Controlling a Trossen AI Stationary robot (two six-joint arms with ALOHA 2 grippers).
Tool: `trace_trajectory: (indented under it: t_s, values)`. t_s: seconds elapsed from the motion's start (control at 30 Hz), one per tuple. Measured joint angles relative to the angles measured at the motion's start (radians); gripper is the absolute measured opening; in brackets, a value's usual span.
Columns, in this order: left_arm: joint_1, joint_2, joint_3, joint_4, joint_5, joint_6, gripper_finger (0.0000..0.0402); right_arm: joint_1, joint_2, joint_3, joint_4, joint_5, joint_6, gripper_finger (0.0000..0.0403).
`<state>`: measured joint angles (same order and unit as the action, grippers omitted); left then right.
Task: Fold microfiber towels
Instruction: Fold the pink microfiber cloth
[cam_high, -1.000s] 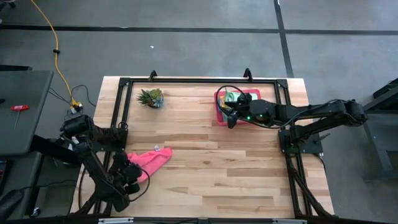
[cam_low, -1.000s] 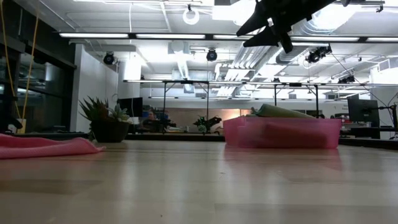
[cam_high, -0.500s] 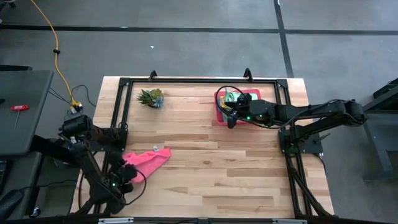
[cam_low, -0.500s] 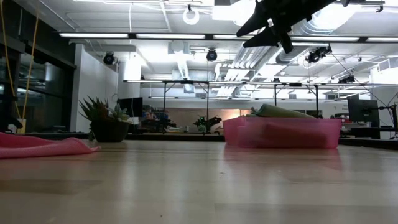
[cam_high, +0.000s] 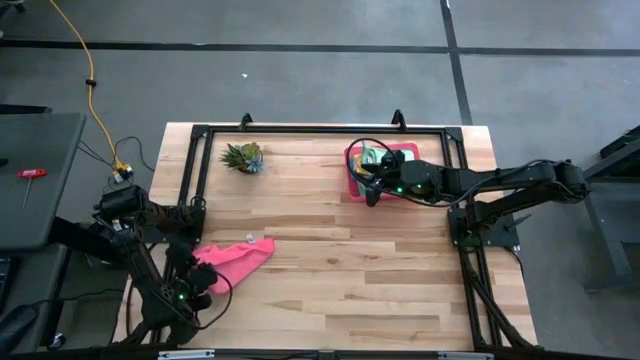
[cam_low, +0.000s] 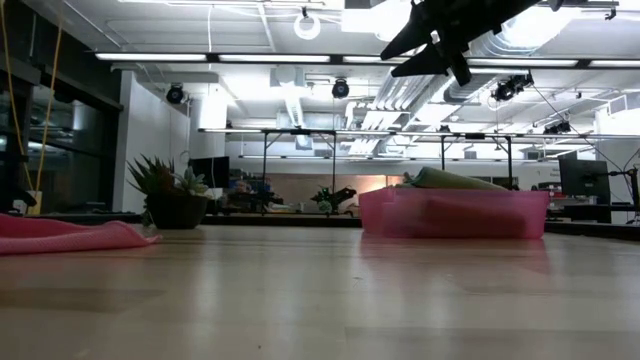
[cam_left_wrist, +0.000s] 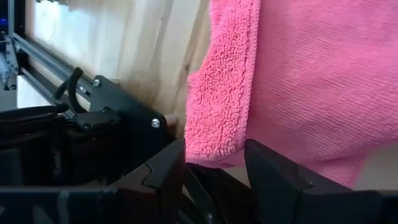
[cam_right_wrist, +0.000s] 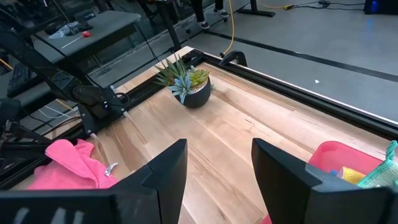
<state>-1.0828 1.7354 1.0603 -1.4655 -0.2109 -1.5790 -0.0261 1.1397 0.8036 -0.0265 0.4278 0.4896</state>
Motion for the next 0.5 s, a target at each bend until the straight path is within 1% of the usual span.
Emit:
trace_trajectory:
  t_s: [0.07,0.13,0.2,0.3,0.33,0.43,0.5]
  values:
    - [0.000,0.000,0.000,-0.010,-0.001,-0.012,0.0141,0.000,0.000,0.000,0.000,0.000,0.000,0.0172]
    - [0.000,0.000,0.000,-0.010,0.001,-0.016,0.0117,0.000,0.000,0.000,0.000,0.000,0.000,0.0172]
    - [-0.001,0.000,0.000,-0.009,0.011,-0.015,0.0084,0.000,0.000,0.000,0.000,0.000,0.000,0.0172]
    - [-0.001,-0.001,0.000,-0.009,0.017,-0.016,0.0024,0.000,0.000,0.000,0.000,0.000,0.000,0.0172]
    - [0.001,-0.005,0.000,-0.009,0.021,-0.018,0.0012,0.000,0.000,0.000,0.000,0.000,0.000,0.0172]
    - [0.019,-0.045,0.001,-0.017,0.022,-0.016,0.0009,0.000,0.000,0.000,0.000,-0.003,0.006,0.0172]
    - [0.038,-0.091,0.013,-0.036,0.002,-0.016,0.0003,0.000,0.000,-0.001,0.012,-0.023,0.006,0.0172]
